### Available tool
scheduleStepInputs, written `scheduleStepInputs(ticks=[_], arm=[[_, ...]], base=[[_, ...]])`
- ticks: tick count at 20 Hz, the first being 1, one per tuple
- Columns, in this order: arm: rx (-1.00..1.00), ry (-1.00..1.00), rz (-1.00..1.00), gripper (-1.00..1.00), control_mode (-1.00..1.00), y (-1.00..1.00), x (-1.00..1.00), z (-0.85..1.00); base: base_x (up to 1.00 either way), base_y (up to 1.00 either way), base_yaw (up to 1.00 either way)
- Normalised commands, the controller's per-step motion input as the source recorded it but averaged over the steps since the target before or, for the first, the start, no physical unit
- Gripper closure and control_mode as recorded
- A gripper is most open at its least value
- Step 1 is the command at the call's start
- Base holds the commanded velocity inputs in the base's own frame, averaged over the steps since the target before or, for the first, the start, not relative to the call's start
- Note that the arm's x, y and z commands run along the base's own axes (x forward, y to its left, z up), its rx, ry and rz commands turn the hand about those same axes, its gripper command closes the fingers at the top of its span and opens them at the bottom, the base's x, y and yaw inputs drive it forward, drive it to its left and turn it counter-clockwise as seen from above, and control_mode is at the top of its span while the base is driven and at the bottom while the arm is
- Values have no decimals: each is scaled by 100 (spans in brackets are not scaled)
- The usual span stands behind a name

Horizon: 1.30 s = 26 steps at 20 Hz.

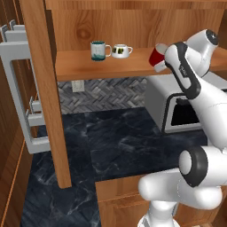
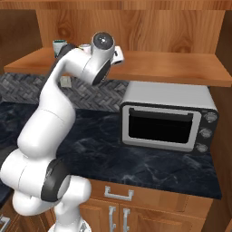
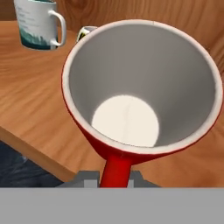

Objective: Pick the mug on the counter and place it in the cabinet with the handle facing the right, like the mugs already inside.

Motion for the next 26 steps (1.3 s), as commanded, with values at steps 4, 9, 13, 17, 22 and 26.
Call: scheduleStepInputs(ticks=[4,9,13,17,22,26], arm=[[-9,4,6,100,-100,0,3,-15],[-13,5,5,100,-100,0,3,-19],[-12,5,6,100,-100,0,6,-19],[-4,3,7,100,-100,0,9,-27],[0,3,8,100,-100,-1,14,-33],[0,4,8,100,-100,-4,24,-30]], base=[[0,0,0],[0,0,0],[0,0,0],[0,0,0],[0,0,0],[0,0,0]])
